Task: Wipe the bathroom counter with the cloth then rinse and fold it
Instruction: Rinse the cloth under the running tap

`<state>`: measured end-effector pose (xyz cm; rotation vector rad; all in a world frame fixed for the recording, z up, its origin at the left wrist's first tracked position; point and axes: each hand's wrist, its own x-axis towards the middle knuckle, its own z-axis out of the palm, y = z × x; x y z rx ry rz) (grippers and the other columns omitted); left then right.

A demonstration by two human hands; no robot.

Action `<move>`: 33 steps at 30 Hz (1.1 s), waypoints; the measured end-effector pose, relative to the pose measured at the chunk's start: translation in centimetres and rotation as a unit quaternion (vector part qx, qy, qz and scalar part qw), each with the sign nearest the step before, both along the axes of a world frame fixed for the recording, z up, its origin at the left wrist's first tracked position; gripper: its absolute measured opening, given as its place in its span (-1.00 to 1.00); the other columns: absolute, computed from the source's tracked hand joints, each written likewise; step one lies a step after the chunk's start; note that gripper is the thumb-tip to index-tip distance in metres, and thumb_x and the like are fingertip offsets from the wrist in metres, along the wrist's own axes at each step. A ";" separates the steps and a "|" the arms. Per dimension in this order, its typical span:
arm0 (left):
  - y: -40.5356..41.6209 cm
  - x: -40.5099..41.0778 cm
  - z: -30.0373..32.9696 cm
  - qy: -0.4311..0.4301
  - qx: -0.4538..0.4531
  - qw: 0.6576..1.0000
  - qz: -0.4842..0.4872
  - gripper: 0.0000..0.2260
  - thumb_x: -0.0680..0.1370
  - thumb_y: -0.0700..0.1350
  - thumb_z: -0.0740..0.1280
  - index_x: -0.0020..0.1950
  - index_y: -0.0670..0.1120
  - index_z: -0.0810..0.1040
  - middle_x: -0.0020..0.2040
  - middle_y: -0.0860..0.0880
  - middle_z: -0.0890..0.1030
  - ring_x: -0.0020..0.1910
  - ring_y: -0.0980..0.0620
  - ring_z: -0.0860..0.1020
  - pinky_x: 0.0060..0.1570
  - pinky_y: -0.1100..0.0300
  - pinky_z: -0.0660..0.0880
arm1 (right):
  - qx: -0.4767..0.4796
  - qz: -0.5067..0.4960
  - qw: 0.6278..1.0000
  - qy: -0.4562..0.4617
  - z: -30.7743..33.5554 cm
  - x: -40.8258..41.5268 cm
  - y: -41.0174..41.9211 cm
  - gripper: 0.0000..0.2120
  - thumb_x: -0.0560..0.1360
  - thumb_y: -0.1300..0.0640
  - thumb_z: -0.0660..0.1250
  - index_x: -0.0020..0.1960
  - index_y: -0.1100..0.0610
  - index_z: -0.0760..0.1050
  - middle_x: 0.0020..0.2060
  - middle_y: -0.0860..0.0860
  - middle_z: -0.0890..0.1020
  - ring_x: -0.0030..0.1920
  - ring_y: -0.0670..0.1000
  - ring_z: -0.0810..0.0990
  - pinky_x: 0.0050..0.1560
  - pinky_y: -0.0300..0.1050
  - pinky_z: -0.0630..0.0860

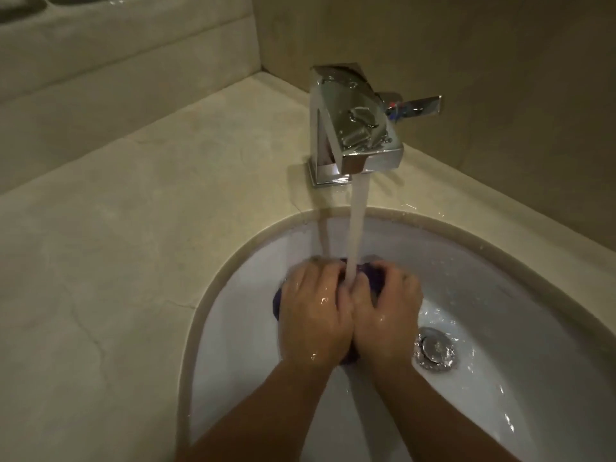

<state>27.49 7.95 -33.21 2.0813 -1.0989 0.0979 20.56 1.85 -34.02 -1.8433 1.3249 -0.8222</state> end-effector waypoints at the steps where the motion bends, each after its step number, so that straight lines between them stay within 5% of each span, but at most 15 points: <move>1: 0.1 0.2 -0.6 -0.048 0.018 0.999 -0.014 -0.79 0.61 -0.03 0.20 0.02 -0.01 0.63 -0.02 0.04 0.66 0.03 0.06 0.55 0.17 0.10 0.46 | -0.021 0.023 0.999 0.023 -0.8 -0.2 0.2 -0.66 0.53 -0.12 0.18 0.22 -0.04 0.54 0.12 -0.03 0.46 0.08 -0.05 0.39 0.12 -0.10 0.35; 3: 0.1 0.3 -1.1 -0.112 0.083 0.990 -0.026 -0.80 0.60 -0.03 0.24 0.06 -0.02 0.65 0.01 0.01 0.68 0.07 0.00 0.59 0.22 0.02 0.47 | -0.029 0.043 0.998 0.034 -1.7 -0.8 -0.1 -0.57 0.52 -0.17 0.09 0.29 -0.09 0.53 0.19 -0.05 0.45 0.15 0.00 0.42 0.18 -0.02 0.42; 5: -0.2 0.3 -1.3 -0.134 0.160 0.978 -0.021 -0.78 0.58 0.05 0.25 0.11 0.02 0.62 0.05 0.03 0.65 0.09 -0.03 0.58 0.19 0.01 0.48 | -0.026 0.064 0.998 0.012 -2.4 -1.5 -1.0 -0.65 0.50 -0.12 0.22 0.24 -0.14 0.53 0.15 -0.11 0.45 0.13 -0.03 0.47 0.12 0.01 0.51; 8: -1.1 0.2 -1.4 -0.118 0.204 0.972 0.017 -0.68 0.58 0.10 0.17 0.05 -0.05 0.62 -0.03 -0.02 0.65 0.01 -0.08 0.56 0.05 -0.02 0.49 | -0.038 0.099 0.990 0.095 -4.6 -1.6 -2.4 -0.78 0.49 -0.09 0.35 0.13 -0.15 0.51 0.05 -0.14 0.44 0.02 -0.09 0.49 -0.03 -0.08 0.52; 11: -2.2 -0.2 -1.2 -0.107 0.217 0.969 0.046 -0.68 0.55 0.10 0.21 -0.06 -0.09 0.64 -0.13 -0.06 0.66 -0.08 -0.09 0.58 -0.06 0.00 0.50 | -0.024 0.089 0.980 0.177 -6.4 -0.6 -2.8 -0.78 0.59 -0.28 0.12 0.15 -0.26 0.43 0.03 -0.21 0.42 0.01 -0.14 0.52 0.01 -0.27 0.42; 15: -3.0 -0.3 -0.5 -0.126 0.214 0.968 0.025 -0.85 0.48 0.02 0.33 -0.13 -0.05 0.54 -0.28 -0.10 0.60 -0.26 -0.12 0.60 -0.27 -0.02 0.53 | -0.227 0.099 0.959 0.140 -2.6 -1.3 -3.1 -0.68 0.52 0.03 0.16 -0.06 0.20 0.61 -0.17 0.10 0.63 -0.18 0.12 0.61 -0.13 -0.03 0.56; 20: -3.8 -0.8 0.1 -0.122 0.193 0.972 0.051 -0.67 0.62 0.07 0.10 -0.27 0.00 0.47 -0.39 -0.02 0.49 -0.37 -0.04 0.51 -0.25 0.03 0.51 | -0.095 0.086 0.953 0.274 -2.2 -1.0 -4.1 -0.68 0.62 -0.14 0.03 -0.14 -0.07 0.47 -0.32 -0.11 0.46 -0.28 0.00 0.58 -0.32 -0.15 0.36; 24: -3.4 -0.4 -0.6 0.083 0.100 0.991 0.036 -0.70 0.56 0.14 0.21 -0.32 0.04 0.42 -0.42 0.10 0.44 -0.41 0.16 0.43 -0.25 0.20 0.42 | 0.022 0.073 0.985 0.153 -1.2 -1.9 -4.2 -0.63 0.68 -0.10 0.02 -0.09 0.00 0.53 -0.19 -0.06 0.55 -0.18 -0.01 0.54 -0.18 -0.14 0.36; 27: -3.3 -0.6 1.3 0.307 -0.074 0.946 0.071 -0.76 0.46 0.21 0.27 -0.14 0.06 0.54 -0.26 0.04 0.59 -0.23 0.08 0.59 -0.12 0.06 0.59 | -0.011 0.057 0.998 -0.014 1.5 -2.8 -2.7 -0.74 0.65 0.00 0.14 -0.17 0.01 0.45 -0.13 0.00 0.47 -0.12 -0.22 0.48 -0.13 -0.45 0.33; 30: -3.7 -0.4 3.5 0.291 -0.179 0.939 0.043 -0.83 0.50 0.13 0.27 -0.03 0.07 0.51 -0.12 0.04 0.56 -0.11 0.06 0.57 -0.06 0.18 0.54 | -0.060 0.108 0.985 -0.118 2.7 -2.8 -0.8 -0.79 0.58 0.02 0.22 -0.17 0.08 0.50 -0.01 0.01 0.47 0.00 -0.24 0.50 0.03 -0.47 0.34; 33: -3.2 -0.4 2.4 0.244 -0.106 0.964 0.002 -0.86 0.61 0.07 0.23 -0.01 0.06 0.53 -0.16 0.10 0.57 -0.13 0.14 0.58 -0.07 0.17 0.57 | 0.002 0.085 0.992 -0.096 1.3 -1.8 -0.5 -0.90 0.57 -0.02 0.22 -0.04 -0.02 0.46 -0.09 -0.06 0.53 -0.12 -0.14 0.54 -0.11 -0.22 0.44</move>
